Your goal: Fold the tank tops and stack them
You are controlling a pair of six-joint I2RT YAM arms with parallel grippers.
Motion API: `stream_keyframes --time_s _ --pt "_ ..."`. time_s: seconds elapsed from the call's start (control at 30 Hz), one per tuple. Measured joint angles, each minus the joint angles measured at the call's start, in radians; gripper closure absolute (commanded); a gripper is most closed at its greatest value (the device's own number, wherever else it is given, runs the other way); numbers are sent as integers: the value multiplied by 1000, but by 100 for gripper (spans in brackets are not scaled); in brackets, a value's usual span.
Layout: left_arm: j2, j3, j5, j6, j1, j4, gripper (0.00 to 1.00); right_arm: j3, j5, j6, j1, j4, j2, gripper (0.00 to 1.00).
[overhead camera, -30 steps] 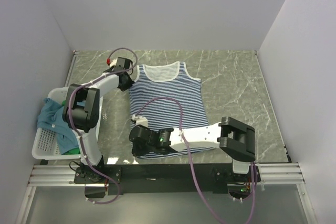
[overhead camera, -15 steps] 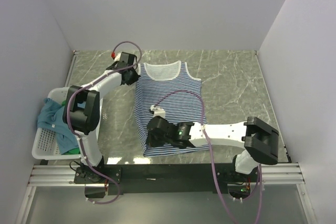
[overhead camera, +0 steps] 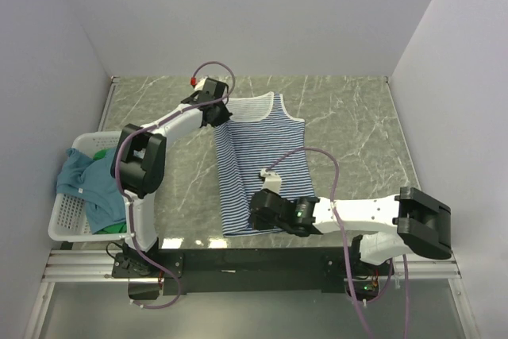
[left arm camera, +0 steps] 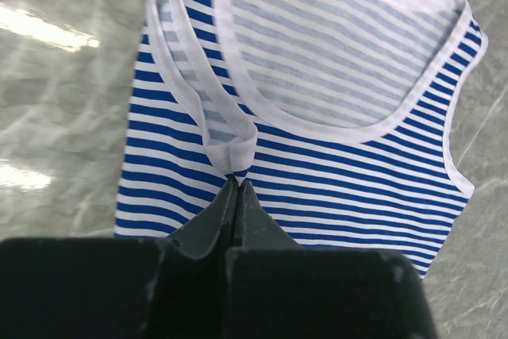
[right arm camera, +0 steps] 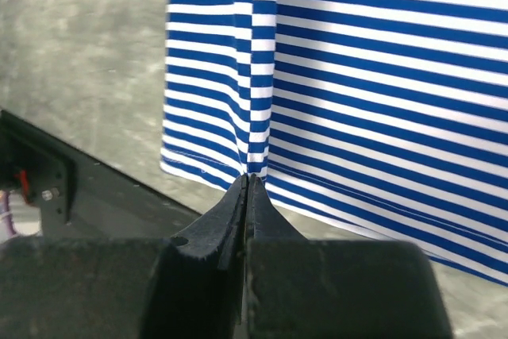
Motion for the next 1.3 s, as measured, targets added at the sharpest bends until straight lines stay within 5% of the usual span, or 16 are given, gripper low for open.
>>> stream_keyframes --time_s 0.33,1.3 --pt "77 82 -2 -19 -78 -7 99 -138 35 71 0 12 -103 100" --pt "156 142 14 -15 -134 -2 96 -198 33 124 20 58 -117 100"
